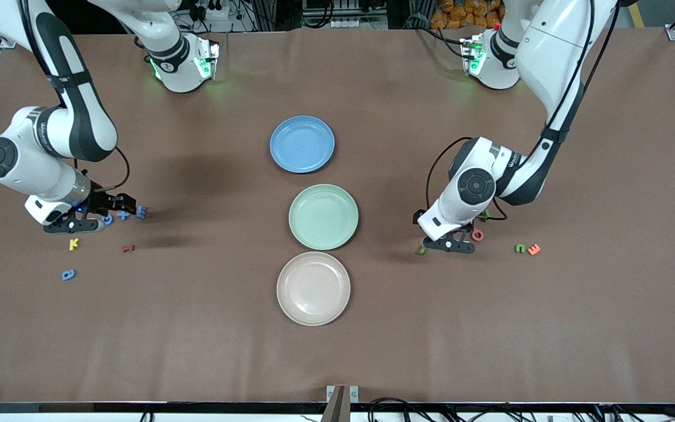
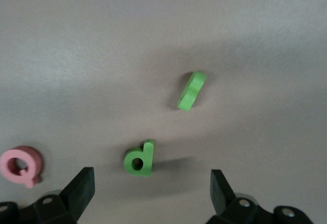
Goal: Sort letters by color into matching plates
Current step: 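Grasp a blue letter with the right gripper while the left grasps green d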
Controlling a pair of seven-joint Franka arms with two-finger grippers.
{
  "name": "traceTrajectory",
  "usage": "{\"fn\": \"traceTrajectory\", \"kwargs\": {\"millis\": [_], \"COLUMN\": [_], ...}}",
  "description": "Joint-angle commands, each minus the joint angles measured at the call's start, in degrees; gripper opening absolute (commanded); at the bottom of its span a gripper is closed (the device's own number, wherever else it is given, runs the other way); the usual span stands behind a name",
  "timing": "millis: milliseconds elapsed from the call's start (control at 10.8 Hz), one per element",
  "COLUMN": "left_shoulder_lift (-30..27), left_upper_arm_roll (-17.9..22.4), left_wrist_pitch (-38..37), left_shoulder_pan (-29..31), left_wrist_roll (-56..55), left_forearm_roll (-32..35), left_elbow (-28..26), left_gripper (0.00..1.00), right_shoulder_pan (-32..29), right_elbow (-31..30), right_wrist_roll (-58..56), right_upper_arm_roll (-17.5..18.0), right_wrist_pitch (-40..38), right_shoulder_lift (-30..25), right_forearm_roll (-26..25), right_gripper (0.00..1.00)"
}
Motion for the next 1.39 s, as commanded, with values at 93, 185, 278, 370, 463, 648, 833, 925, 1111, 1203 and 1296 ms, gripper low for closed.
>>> {"fn": "traceTrajectory", "kwargs": {"millis": [93,185,278,370,463,648,833,925,1111,1203,1296], "left_shoulder_lift": [-0.47,-0.47,-0.47,-0.47,-0.29,-0.12,-0.03,-0.03,-0.20,-0.12,-0.12], "left_upper_arm_roll": [0.13,0.13,0.13,0.13,0.13,0.13,0.22,0.22,0.22,0.31,0.31], "left_wrist_pitch": [6.25,6.25,6.34,6.34,6.34,7.12,7.22,7.22,7.74,8.00,8.09], "left_shoulder_pan": [0.22,0.22,0.31,0.57,0.57,0.75,0.75,0.75,1.36,0.93,0.84], "left_wrist_roll": [-1.34,-1.26,-1.26,-1.26,-1.00,-0.82,-0.64,-0.47,-0.47,-0.55,-0.55], "left_forearm_roll": [3.43,3.52,3.69,4.30,4.31,4.31,4.31,4.31,4.31,4.31,4.31], "left_elbow": [-5.33,-5.50,-5.59,-5.51,-5.51,-5.51,-5.51,-5.42,-5.33,-5.42,-5.42], "left_gripper": [1.00,1.00,1.00,1.00,1.00,1.00,1.00,0.98,0.00,0.00,0.00], "right_shoulder_pan": [-0.94,-0.94,-0.94,-0.94,-0.94,-1.21,-1.21,-1.21,-1.21,-1.21,-1.21], "right_elbow": [-3.15,-3.24,-3.24,-3.94,-5.07,-6.58,-6.75,-6.93,-7.89,-8.07,-8.07], "right_wrist_roll": [-0.66,-0.66,-0.66,-0.66,-0.66,-0.66,-0.66,-0.66,-0.66,-0.66,-0.66], "right_upper_arm_roll": [0.24,0.33,0.33,0.33,0.33,0.33,0.33,0.33,0.33,0.33,0.33], "right_wrist_pitch": [9.15,9.95,10.30,11.44,13.80,16.45,16.63,16.63,18.47,18.83,18.83], "right_shoulder_lift": [4.27,4.98,5.69,6.04,6.48,6.83,7.10,7.10,7.36,7.54,7.63], "right_forearm_roll": [-0.52,-0.52,-0.60,-0.60,-0.60,-0.60,-0.60,-0.60,-0.60,-0.60,-0.69], "right_gripper": [0.79,0.76,0.75,0.73,0.72,0.68,0.57,0.49,0.31,0.22,0.21]}}
